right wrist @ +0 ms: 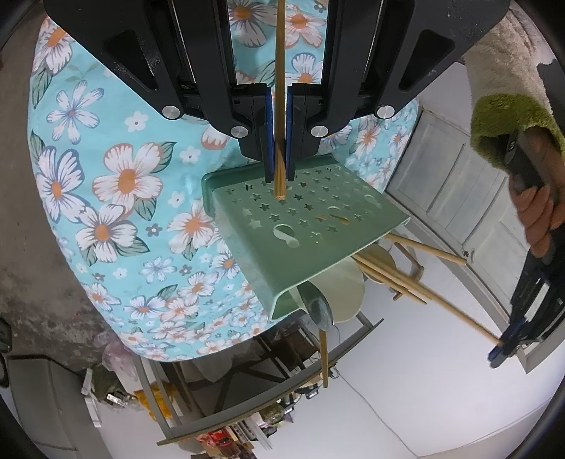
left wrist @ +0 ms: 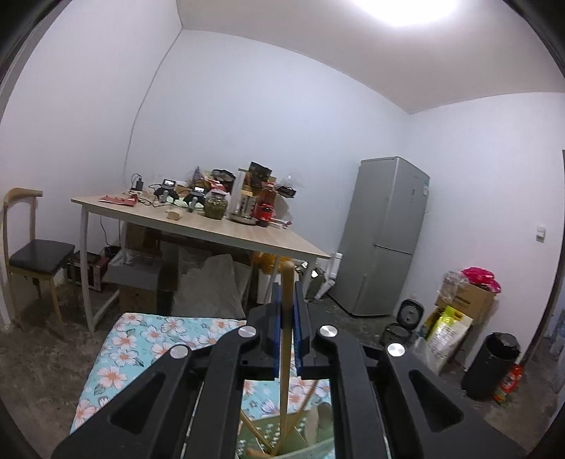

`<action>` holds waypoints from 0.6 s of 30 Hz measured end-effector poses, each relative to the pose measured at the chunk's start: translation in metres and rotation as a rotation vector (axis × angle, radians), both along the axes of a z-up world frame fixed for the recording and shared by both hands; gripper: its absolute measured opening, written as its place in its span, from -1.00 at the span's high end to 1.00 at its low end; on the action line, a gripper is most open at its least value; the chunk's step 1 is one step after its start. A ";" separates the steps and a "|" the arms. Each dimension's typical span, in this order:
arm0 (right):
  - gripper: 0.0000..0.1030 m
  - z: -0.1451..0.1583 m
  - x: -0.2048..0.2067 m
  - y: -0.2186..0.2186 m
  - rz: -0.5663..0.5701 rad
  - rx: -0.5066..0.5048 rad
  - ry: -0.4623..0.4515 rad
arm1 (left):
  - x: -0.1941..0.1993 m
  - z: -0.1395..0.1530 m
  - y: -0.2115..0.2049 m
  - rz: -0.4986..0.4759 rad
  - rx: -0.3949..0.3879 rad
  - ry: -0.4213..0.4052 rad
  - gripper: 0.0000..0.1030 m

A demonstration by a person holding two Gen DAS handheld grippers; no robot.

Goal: Organize utensils
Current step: 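Drop the chopstick into the green holder and open the left tool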

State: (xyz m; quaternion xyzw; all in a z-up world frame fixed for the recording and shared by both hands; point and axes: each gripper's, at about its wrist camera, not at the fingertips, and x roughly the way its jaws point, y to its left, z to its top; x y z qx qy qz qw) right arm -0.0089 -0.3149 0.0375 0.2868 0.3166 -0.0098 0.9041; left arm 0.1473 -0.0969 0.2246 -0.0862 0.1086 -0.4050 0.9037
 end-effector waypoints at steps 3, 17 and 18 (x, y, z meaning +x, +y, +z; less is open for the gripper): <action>0.92 -0.001 0.000 -0.001 -0.001 0.002 0.001 | 0.009 -0.012 -0.010 0.013 0.013 0.007 0.90; 0.92 0.005 -0.001 0.001 -0.003 -0.001 -0.009 | 0.032 -0.059 -0.015 0.007 0.090 0.130 0.28; 0.92 0.006 -0.001 0.002 -0.005 -0.005 -0.010 | 0.030 -0.059 -0.012 0.009 0.088 0.126 0.22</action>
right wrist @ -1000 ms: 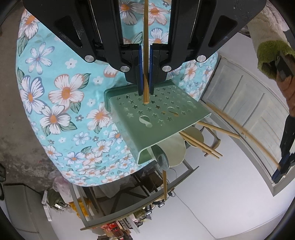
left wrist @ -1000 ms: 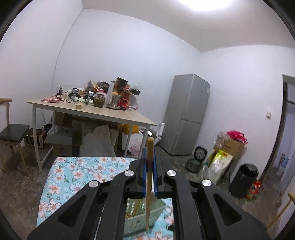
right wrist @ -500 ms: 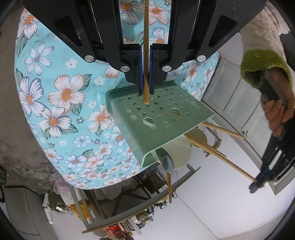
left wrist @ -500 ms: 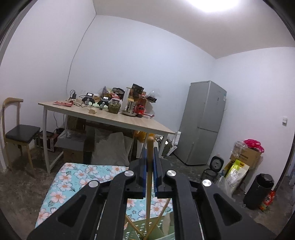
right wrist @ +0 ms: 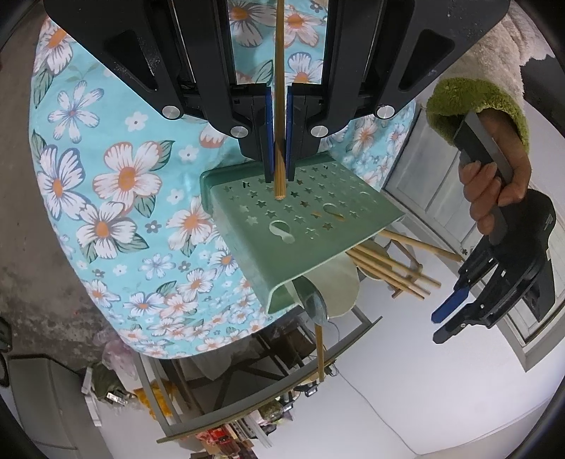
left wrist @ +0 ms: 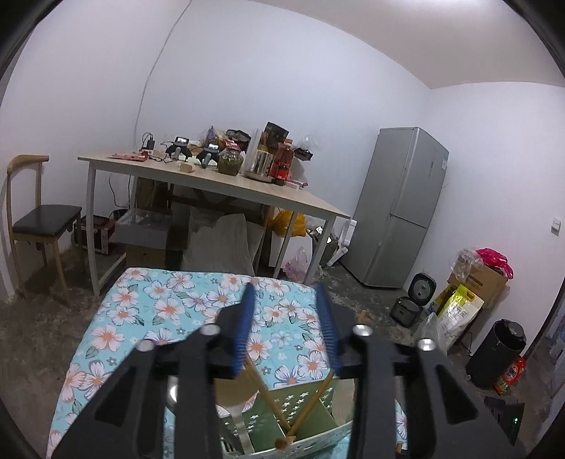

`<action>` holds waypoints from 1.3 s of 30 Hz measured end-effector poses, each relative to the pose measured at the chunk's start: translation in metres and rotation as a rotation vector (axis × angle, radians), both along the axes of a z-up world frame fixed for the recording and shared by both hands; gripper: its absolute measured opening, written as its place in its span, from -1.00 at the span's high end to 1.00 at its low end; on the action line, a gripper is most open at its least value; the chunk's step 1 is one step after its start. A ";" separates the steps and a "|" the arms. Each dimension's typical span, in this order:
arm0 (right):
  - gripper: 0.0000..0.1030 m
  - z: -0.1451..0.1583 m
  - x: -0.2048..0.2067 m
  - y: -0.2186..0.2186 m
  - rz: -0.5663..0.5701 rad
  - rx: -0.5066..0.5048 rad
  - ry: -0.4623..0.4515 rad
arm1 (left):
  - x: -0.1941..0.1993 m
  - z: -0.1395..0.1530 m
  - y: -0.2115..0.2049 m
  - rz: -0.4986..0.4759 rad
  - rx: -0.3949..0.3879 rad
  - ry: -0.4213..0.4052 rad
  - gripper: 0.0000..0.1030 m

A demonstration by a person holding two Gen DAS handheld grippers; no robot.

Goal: Organize utensils
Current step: 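Drop the chopstick into the green holder and open the left tool, then lower the chopstick into the green holder and open the right tool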

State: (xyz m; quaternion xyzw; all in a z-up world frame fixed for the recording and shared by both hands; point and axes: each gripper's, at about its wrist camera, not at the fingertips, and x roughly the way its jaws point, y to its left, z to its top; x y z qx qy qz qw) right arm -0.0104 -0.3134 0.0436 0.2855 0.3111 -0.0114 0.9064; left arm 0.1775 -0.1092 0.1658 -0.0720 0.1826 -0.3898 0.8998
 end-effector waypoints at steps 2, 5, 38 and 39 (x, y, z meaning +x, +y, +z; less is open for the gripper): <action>0.92 0.002 -0.001 0.000 -0.003 -0.002 -0.004 | -0.004 0.001 0.004 0.001 -0.001 -0.005 0.08; 0.92 0.005 -0.004 0.002 -0.008 -0.001 -0.018 | -0.012 0.002 0.010 0.003 0.010 -0.012 -0.03; 0.92 0.049 0.004 0.028 0.047 -0.081 -0.119 | -0.080 -0.120 0.103 0.096 0.244 0.169 -0.69; 0.92 0.053 0.006 0.029 0.049 -0.087 -0.125 | -0.080 -0.122 0.104 0.099 0.248 0.172 -0.70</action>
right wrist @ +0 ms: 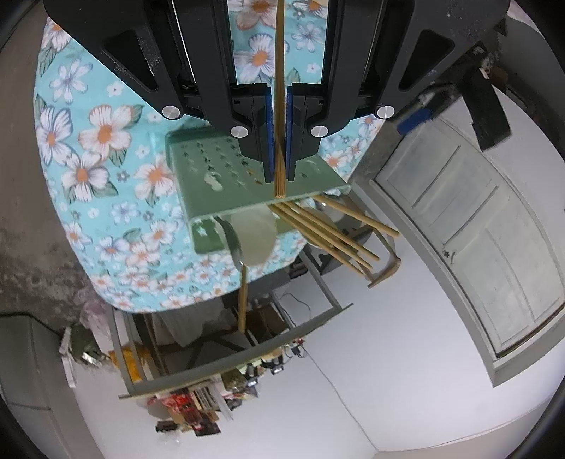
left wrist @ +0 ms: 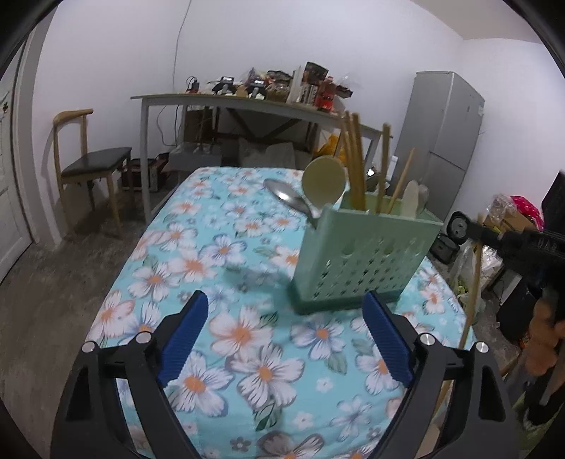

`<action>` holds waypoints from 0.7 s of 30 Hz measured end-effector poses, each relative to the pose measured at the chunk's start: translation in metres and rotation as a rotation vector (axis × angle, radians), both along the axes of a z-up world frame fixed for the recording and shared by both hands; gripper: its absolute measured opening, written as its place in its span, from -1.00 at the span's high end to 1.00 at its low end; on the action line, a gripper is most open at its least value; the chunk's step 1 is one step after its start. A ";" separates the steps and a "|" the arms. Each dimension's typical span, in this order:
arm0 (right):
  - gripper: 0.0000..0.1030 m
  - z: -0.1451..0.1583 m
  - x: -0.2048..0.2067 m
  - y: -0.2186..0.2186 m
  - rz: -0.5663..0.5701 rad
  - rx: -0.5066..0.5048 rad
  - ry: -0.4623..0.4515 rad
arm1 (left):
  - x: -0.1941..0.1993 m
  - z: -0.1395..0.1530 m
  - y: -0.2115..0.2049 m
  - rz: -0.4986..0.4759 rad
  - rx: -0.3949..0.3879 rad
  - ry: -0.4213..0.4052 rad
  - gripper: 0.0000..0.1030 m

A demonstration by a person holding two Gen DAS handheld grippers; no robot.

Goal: Organize utensils
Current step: 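Lower the chopstick into the green holder and open the right tool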

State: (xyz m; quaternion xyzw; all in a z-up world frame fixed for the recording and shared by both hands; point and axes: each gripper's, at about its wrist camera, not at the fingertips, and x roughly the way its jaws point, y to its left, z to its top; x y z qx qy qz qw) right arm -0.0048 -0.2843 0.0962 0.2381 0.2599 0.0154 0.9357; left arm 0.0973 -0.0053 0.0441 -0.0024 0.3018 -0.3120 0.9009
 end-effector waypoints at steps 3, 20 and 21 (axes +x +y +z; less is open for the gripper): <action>0.92 0.011 0.004 0.004 0.010 -0.021 -0.023 | 0.000 -0.007 0.004 0.003 0.010 0.007 -0.74; 0.92 0.133 0.055 0.001 0.065 -0.217 -0.309 | -0.002 -0.015 0.004 -0.001 0.006 0.007 -0.85; 0.92 0.137 0.059 0.000 0.064 -0.222 -0.317 | -0.001 -0.016 0.004 0.000 0.008 0.008 -0.85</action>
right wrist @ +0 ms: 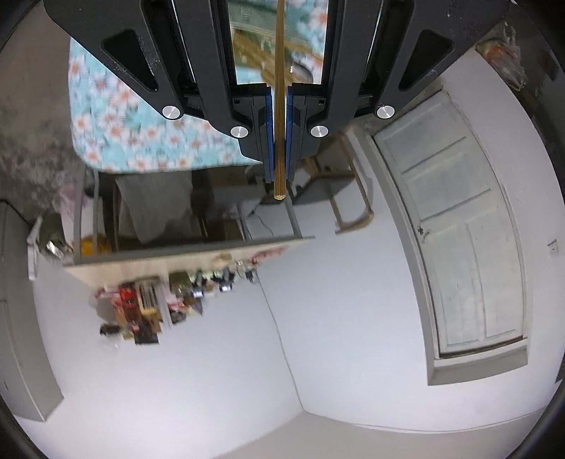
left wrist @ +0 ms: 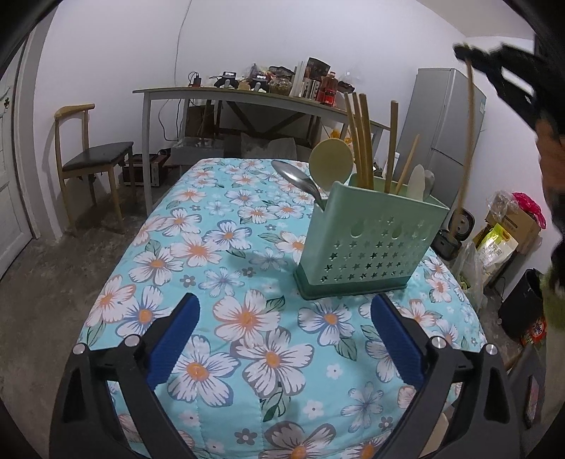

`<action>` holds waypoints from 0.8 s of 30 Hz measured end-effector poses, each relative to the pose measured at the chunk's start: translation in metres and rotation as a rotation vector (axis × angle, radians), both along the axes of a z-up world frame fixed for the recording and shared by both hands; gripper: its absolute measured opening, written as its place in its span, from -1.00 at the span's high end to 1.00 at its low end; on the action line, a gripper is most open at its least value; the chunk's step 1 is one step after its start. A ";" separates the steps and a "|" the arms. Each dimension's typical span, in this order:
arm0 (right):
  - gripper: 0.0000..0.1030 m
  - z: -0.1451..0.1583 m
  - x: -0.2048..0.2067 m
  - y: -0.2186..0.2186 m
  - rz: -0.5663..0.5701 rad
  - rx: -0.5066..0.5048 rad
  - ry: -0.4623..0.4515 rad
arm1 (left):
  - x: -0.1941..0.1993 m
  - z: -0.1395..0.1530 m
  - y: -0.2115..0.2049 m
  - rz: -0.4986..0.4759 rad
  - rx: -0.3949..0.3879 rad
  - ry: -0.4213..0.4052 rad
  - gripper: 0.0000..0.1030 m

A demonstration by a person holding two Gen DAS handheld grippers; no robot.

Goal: Organize utensils
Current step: 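Lower the chopstick into the green holder and open the right tool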

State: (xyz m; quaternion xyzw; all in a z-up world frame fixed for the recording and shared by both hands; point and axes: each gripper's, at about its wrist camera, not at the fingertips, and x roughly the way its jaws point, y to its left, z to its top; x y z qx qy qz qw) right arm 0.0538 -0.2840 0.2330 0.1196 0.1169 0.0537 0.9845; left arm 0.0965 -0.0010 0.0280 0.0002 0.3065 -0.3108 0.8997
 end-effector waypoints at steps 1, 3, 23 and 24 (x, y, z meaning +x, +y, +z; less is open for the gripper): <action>0.92 0.004 0.005 0.000 -0.002 -0.008 -0.008 | 0.001 -0.001 0.000 0.001 0.002 0.001 -0.85; 0.92 0.011 0.016 -0.002 -0.009 -0.026 -0.028 | 0.003 -0.003 0.001 0.006 0.004 0.003 -0.86; 0.24 -0.059 0.044 0.000 -0.093 -0.135 0.039 | 0.010 -0.006 0.001 0.010 0.002 0.001 -0.86; 0.15 -0.057 0.037 -0.002 -0.096 -0.123 0.031 | 0.010 -0.006 0.001 0.010 0.002 0.000 -0.86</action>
